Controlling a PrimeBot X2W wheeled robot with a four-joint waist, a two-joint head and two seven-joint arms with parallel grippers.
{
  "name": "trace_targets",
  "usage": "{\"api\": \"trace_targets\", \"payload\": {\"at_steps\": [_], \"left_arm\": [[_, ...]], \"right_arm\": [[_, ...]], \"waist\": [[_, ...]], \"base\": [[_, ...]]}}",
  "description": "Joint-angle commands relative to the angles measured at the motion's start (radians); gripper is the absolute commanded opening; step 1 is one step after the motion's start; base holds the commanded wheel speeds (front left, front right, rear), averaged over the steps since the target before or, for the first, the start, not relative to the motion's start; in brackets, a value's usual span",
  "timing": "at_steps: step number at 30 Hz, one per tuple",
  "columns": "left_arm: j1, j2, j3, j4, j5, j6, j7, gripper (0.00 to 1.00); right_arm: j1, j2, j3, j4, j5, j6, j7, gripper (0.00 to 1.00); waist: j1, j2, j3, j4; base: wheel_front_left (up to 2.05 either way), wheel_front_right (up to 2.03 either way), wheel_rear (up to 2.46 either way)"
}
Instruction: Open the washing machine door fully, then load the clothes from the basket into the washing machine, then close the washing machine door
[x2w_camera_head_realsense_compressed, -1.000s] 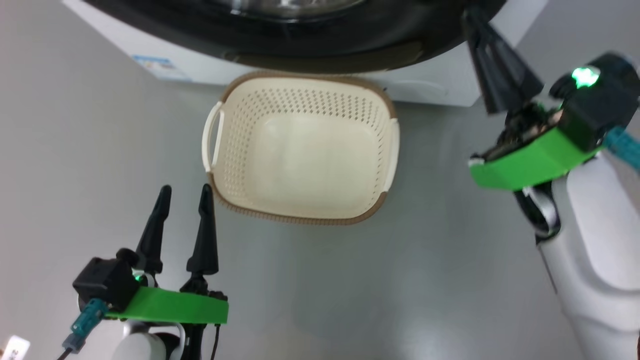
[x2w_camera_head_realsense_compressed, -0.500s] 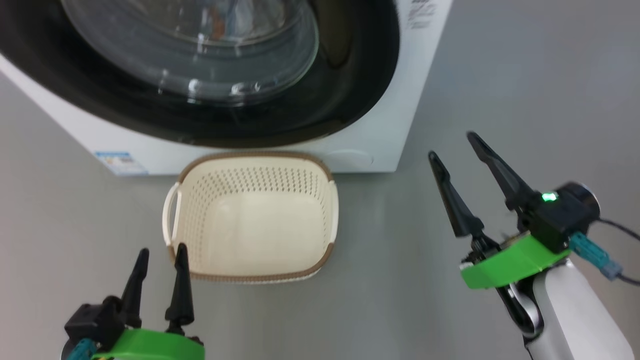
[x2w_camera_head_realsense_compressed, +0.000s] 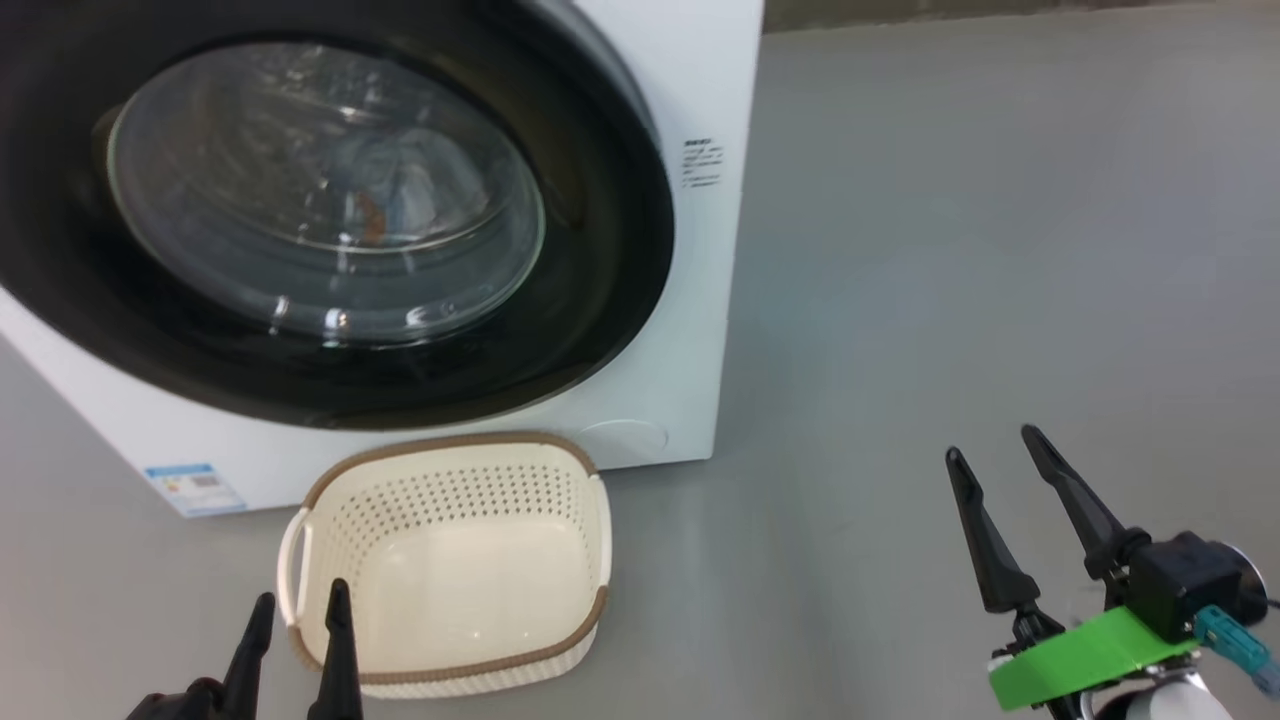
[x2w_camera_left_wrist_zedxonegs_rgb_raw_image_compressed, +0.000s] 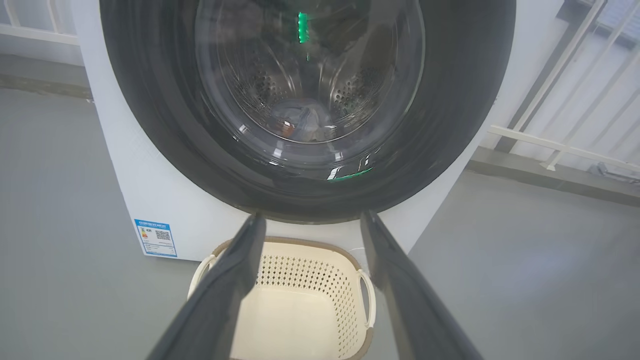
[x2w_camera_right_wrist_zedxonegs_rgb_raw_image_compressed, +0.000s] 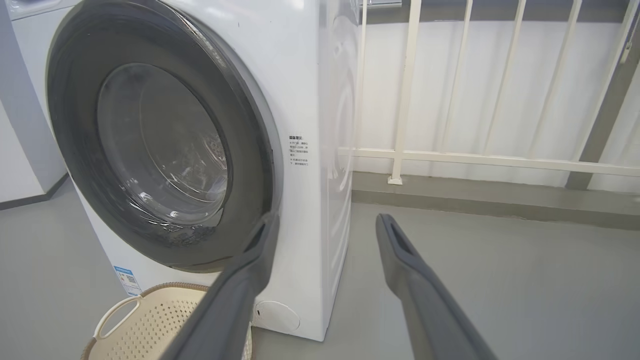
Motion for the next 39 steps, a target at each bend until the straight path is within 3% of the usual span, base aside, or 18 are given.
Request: {"api": "trace_targets", "payload": {"at_steps": [1,15,39], "left_arm": [[-0.011,0.011,0.036,-0.023,0.003,-0.008,-0.006,1.00],[0.037,0.011,0.077,-0.020,-0.008,-0.023,-0.006,1.00],[0.035,0.011,0.093,-0.026,0.008,-0.030,-0.006,1.00]], "right_arm": [[0.017,0.005,0.001,-0.032,-0.017,-0.006,-0.004,1.00],[0.116,0.057,-0.077,-0.036,-0.041,-0.006,-0.004,1.00],[0.123,0.074,-0.103,-0.026,-0.049,-0.006,-0.004,1.00]], "waist": [[0.0000,0.0000,-0.045,-0.049],[0.0000,0.0000,-0.074,-0.120],[0.0000,0.0000,-0.067,-0.089]], "base": [[0.00,0.00,0.00],[0.00,0.00,0.00],[0.00,0.00,0.00]]}}
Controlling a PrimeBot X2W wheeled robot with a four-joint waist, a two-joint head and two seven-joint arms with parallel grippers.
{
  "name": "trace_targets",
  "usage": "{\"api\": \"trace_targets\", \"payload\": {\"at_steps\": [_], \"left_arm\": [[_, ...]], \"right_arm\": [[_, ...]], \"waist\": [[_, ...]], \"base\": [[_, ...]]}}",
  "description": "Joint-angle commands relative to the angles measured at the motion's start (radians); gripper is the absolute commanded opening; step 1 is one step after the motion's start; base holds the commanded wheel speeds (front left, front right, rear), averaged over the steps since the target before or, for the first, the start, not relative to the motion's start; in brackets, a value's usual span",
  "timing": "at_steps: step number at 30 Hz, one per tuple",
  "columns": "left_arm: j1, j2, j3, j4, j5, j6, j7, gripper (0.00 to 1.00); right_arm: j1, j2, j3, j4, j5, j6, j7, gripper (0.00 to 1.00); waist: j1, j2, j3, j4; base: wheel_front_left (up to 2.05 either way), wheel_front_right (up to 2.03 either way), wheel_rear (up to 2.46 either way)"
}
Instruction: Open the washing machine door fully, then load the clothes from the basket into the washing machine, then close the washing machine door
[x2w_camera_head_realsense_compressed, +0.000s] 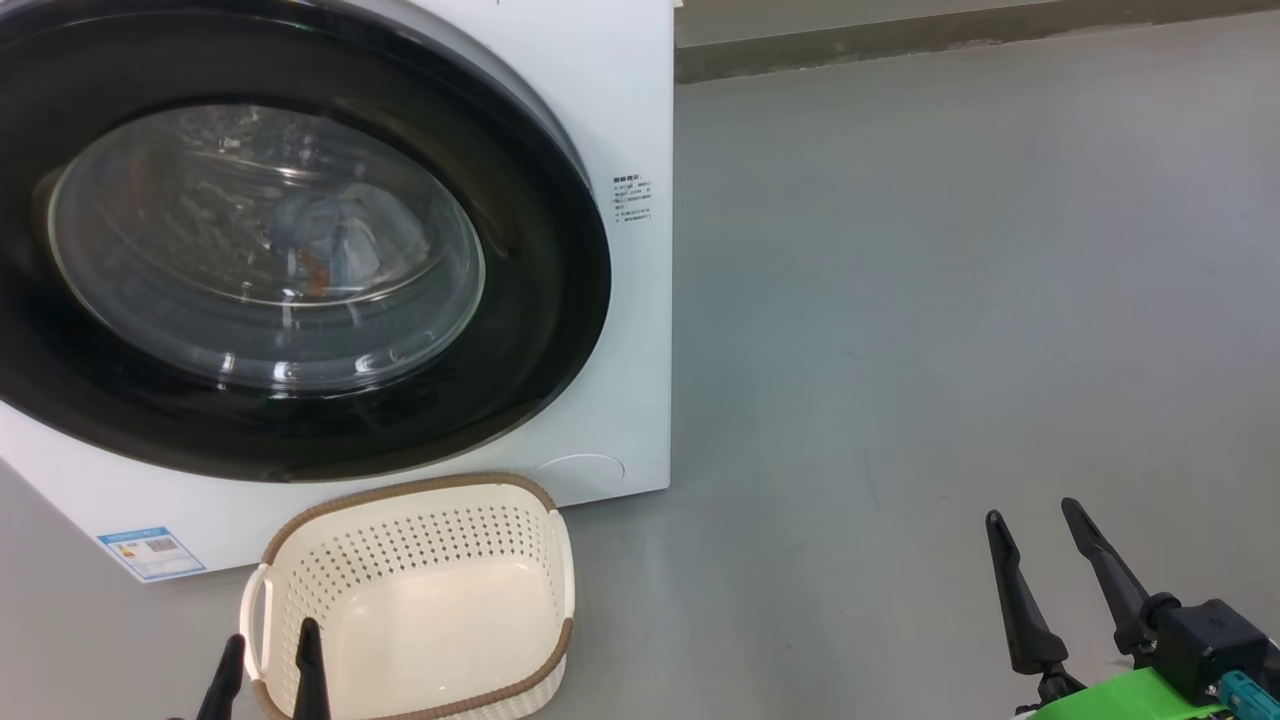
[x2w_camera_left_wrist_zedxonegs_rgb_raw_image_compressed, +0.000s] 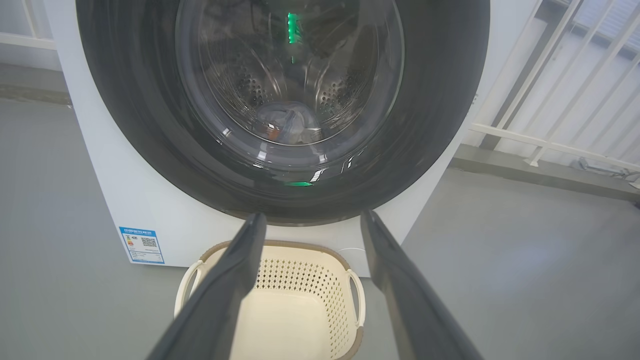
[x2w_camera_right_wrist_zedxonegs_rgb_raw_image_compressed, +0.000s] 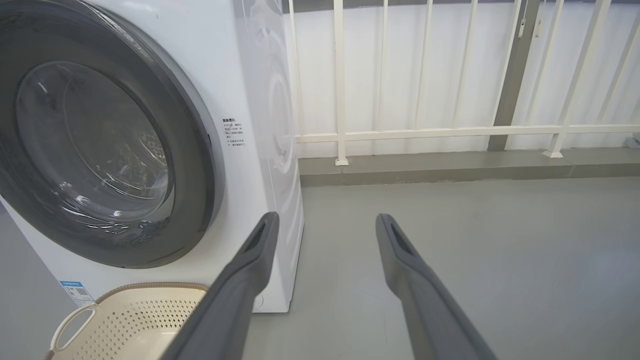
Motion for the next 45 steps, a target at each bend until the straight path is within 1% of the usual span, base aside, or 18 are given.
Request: {"api": "trace_targets", "payload": {"at_steps": [1,2,7,10,14,19,45], "left_arm": [[-0.022,0.010,0.035,-0.027,0.008,-0.005,-0.006,1.00],[0.000,0.000,0.000,0.000,0.002,0.000,0.000,0.00],[0.003,-0.017,-0.010,0.059,0.000,0.000,0.002,0.00],[-0.001,-0.018,-0.008,0.064,-0.027,0.000,0.010,0.00],[-0.008,-0.017,-0.005,0.064,-0.067,0.000,0.022,0.00],[-0.018,-0.016,-0.002,0.067,-0.117,0.000,0.036,0.00],[-0.066,-0.010,0.017,0.076,-0.369,-0.002,0.109,0.00]], "right_arm": [[-0.010,-0.005,0.021,-0.021,-0.011,-0.006,-0.005,1.00],[0.000,0.000,0.000,0.001,0.000,0.000,0.000,0.00],[0.017,0.008,0.003,0.067,0.002,0.000,0.001,0.00],[0.016,0.009,0.004,0.074,0.034,0.000,0.007,0.00],[0.012,0.008,0.004,0.076,0.083,0.000,0.017,0.00],[0.004,0.007,0.004,0.082,0.143,0.000,0.029,0.00],[-0.030,0.006,0.001,0.105,0.439,-0.002,0.095,0.00]], "waist": [[0.0000,0.0000,0.000,0.002],[0.0000,0.0000,0.000,0.002],[0.0000,0.0000,0.000,0.002],[0.0002,0.0000,0.000,0.004],[0.0023,0.0000,-0.002,0.008],[0.0001,0.0000,0.000,0.012],[0.0000,0.0000,0.002,0.032]], "base": [[0.00,0.00,0.00],[0.00,0.00,0.00],[0.00,0.00,0.00],[0.00,0.00,0.00],[0.00,0.00,0.00],[0.00,0.00,0.00],[0.00,0.00,0.00]]}}
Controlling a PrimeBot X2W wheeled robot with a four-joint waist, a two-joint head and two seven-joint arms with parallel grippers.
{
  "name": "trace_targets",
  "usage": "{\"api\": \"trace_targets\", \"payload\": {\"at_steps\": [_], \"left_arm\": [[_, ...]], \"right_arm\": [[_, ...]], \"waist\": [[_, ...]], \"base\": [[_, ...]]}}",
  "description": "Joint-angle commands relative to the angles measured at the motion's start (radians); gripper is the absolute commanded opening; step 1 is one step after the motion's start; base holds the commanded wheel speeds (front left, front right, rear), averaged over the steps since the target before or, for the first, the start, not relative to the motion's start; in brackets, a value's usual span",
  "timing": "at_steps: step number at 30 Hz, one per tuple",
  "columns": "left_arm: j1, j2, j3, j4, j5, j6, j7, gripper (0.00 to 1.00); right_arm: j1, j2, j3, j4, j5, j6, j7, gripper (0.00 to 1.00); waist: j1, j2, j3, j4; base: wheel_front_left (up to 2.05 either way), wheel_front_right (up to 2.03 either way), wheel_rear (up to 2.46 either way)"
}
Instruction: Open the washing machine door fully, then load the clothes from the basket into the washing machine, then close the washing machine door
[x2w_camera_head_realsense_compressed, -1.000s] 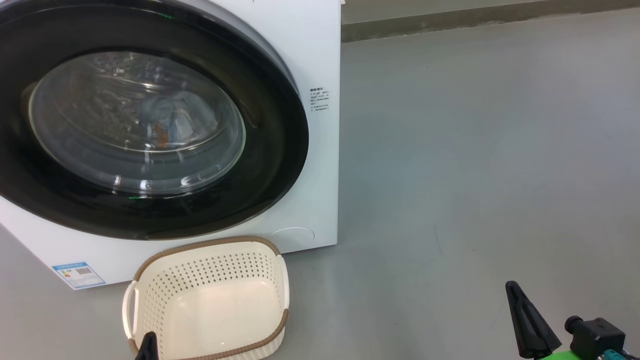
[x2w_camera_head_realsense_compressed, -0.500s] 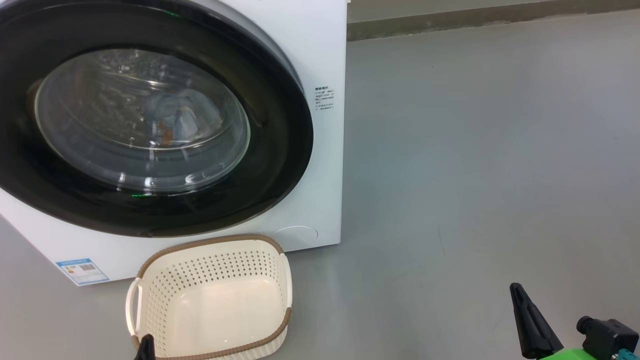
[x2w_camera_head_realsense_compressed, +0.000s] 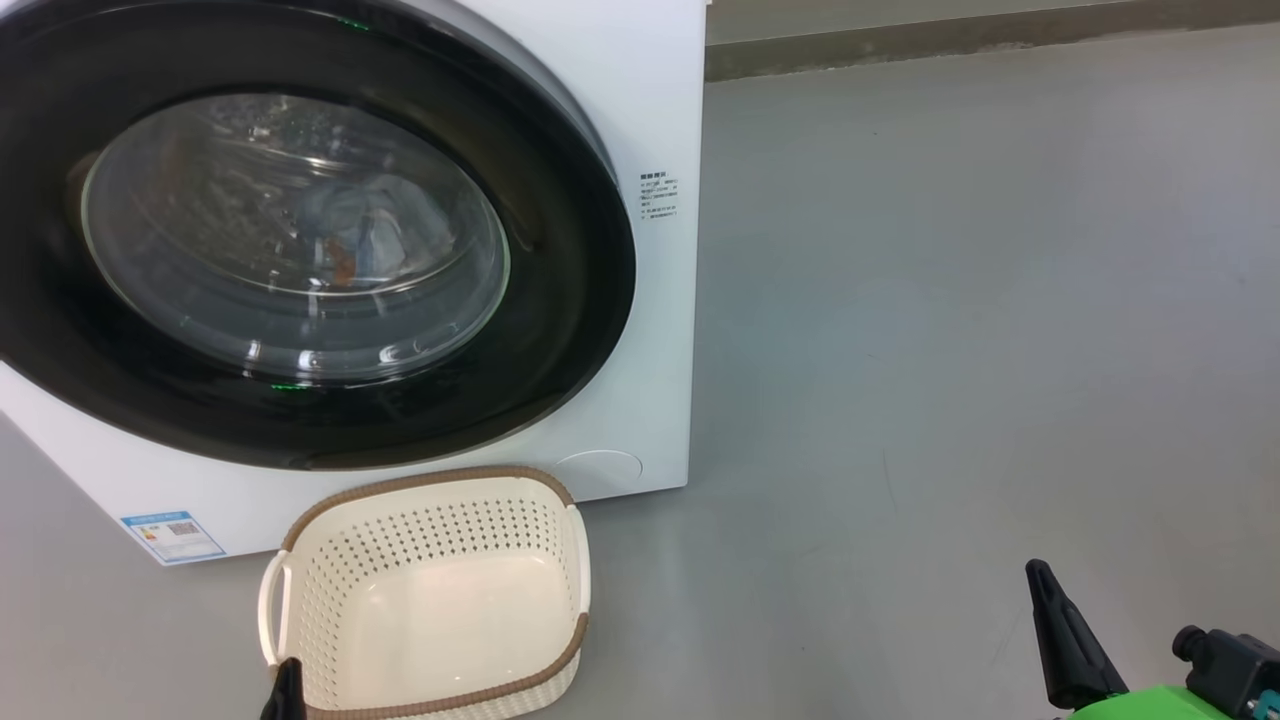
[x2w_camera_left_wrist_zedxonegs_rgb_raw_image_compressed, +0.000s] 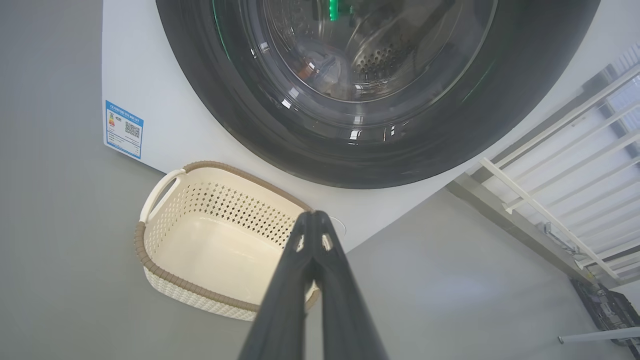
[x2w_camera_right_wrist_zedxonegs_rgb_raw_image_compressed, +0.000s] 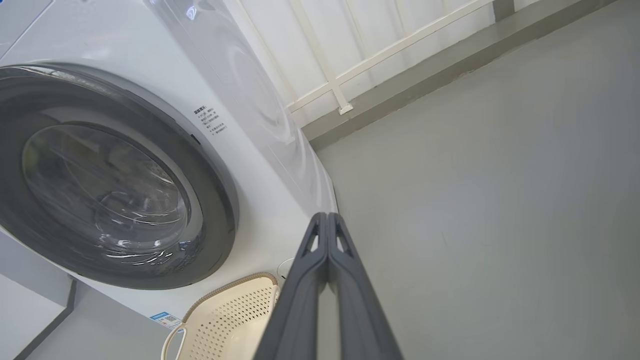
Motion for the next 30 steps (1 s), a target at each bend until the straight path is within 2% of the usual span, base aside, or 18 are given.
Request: {"api": "trace_targets", "payload": {"at_steps": [1,30], "left_arm": [[-0.043,0.015,0.017,-0.018,-0.030,-0.002,0.006,0.00],[-0.098,0.022,0.039,-0.008,-0.322,-0.004,0.092,0.00]], "right_arm": [[-0.044,-0.006,0.000,-0.019,0.040,-0.002,0.005,0.00],[-0.084,-0.001,-0.011,0.008,0.378,-0.003,0.087,0.00]], "waist": [[-0.0001,-0.0001,0.000,0.002],[-0.0001,-0.0001,0.002,0.025]], "base": [[0.00,0.00,0.00],[0.00,0.00,0.00]]}}
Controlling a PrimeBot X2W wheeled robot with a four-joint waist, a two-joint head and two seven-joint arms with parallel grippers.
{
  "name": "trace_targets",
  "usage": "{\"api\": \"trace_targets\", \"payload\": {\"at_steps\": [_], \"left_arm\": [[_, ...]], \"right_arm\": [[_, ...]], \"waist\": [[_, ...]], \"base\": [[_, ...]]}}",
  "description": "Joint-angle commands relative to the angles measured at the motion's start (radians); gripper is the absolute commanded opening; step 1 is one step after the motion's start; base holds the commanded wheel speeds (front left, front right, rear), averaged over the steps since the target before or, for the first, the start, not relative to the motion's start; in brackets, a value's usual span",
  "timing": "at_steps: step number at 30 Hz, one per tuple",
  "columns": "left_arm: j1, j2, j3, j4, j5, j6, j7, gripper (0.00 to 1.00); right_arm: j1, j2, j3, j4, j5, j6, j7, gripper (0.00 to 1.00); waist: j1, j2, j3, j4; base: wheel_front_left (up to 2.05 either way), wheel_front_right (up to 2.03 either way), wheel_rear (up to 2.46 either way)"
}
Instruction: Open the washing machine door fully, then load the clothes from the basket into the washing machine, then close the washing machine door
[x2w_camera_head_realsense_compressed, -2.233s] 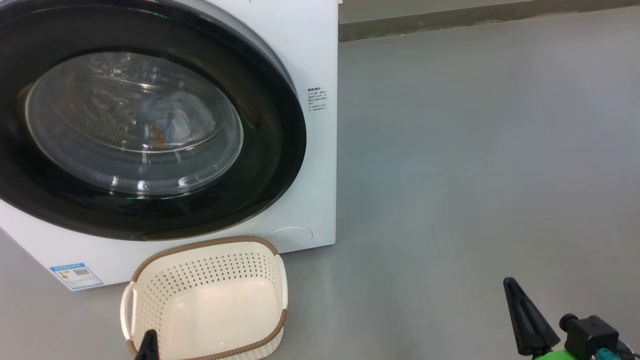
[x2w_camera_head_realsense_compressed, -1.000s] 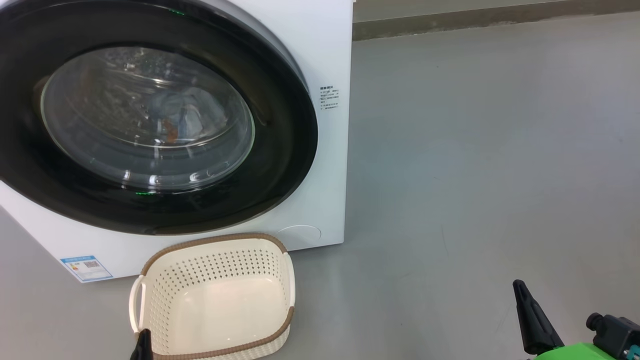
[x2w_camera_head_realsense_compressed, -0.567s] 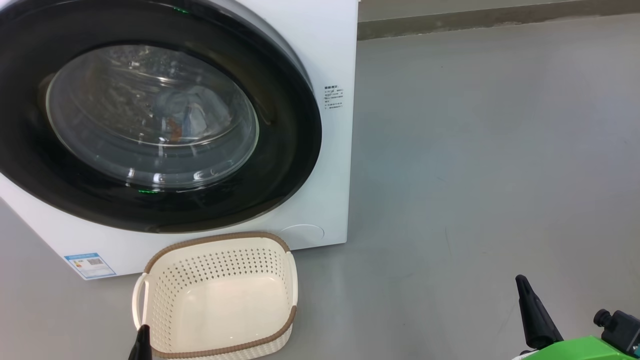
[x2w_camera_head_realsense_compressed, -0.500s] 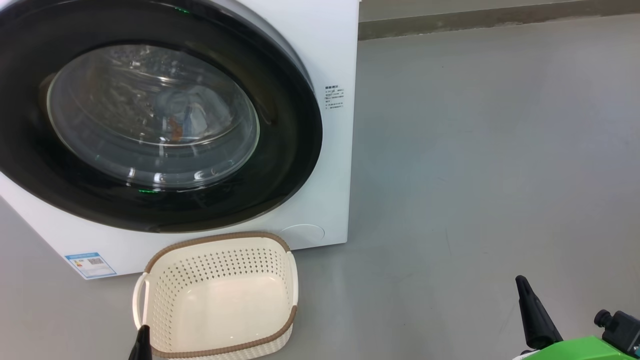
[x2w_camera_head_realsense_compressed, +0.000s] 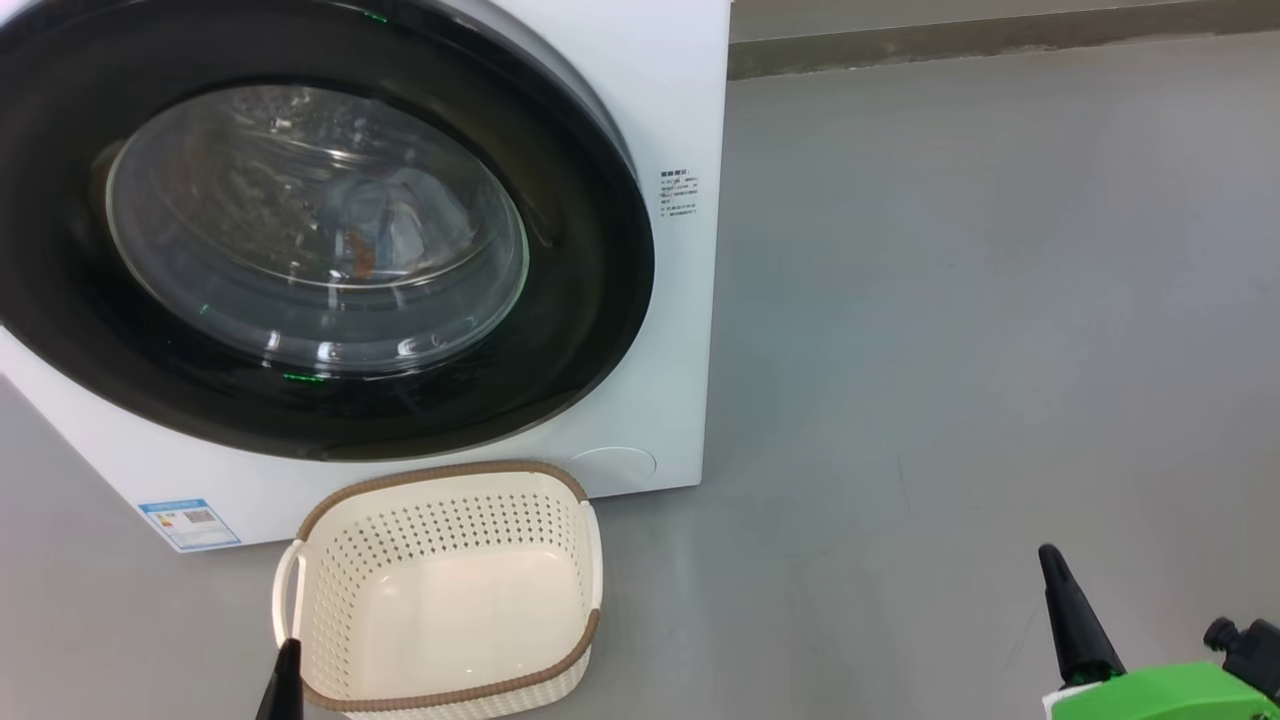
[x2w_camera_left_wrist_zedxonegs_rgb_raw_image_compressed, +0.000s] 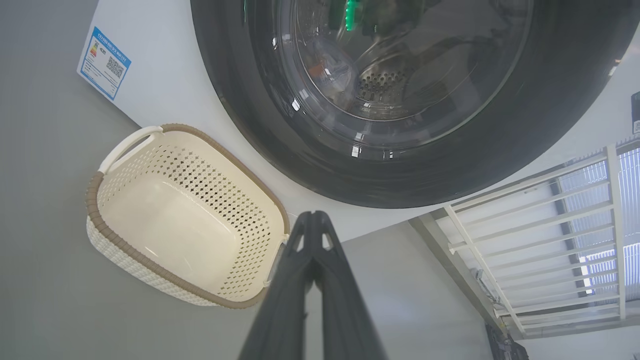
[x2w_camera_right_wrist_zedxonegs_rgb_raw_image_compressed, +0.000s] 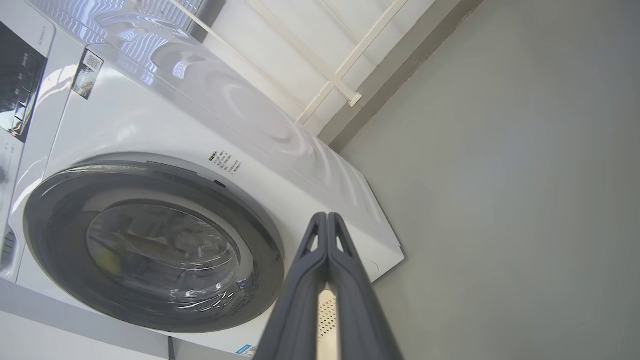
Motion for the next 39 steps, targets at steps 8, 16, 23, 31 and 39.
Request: {"api": "trace_targets", "payload": {"at_steps": [8,16,23,31,39], "left_arm": [[-0.065,0.021,0.030,-0.015,-0.096,-0.004,0.026,0.00],[-0.080,0.023,0.036,-0.012,-0.176,-0.005,0.050,0.00],[-0.093,0.025,0.041,-0.010,-0.247,-0.005,0.070,0.00],[-0.108,0.026,0.047,-0.007,-0.327,-0.006,0.093,0.00],[-0.123,0.028,0.053,-0.005,-0.408,-0.006,0.117,0.00]], "right_arm": [[-0.055,-0.005,0.006,-0.015,0.109,-0.003,0.025,0.00],[-0.066,-0.003,0.002,-0.007,0.202,-0.004,0.049,0.00],[-0.076,-0.001,-0.002,-0.001,0.282,-0.004,0.069,0.00],[-0.087,0.002,-0.007,0.007,0.374,-0.005,0.093,0.00],[-0.098,0.004,-0.012,0.015,0.465,-0.005,0.117,0.00]], "waist": [[0.0000,0.0000,0.001,0.007],[0.0000,0.0000,0.001,0.013],[0.0000,0.0000,0.001,0.019],[0.0000,0.0000,0.002,0.025],[0.0000,0.0000,0.002,0.032]], "base": [[0.00,0.00,0.00],[0.00,0.00,0.00],[0.00,0.00,0.00],[0.00,0.00,0.00],[0.00,0.00,0.00]]}}
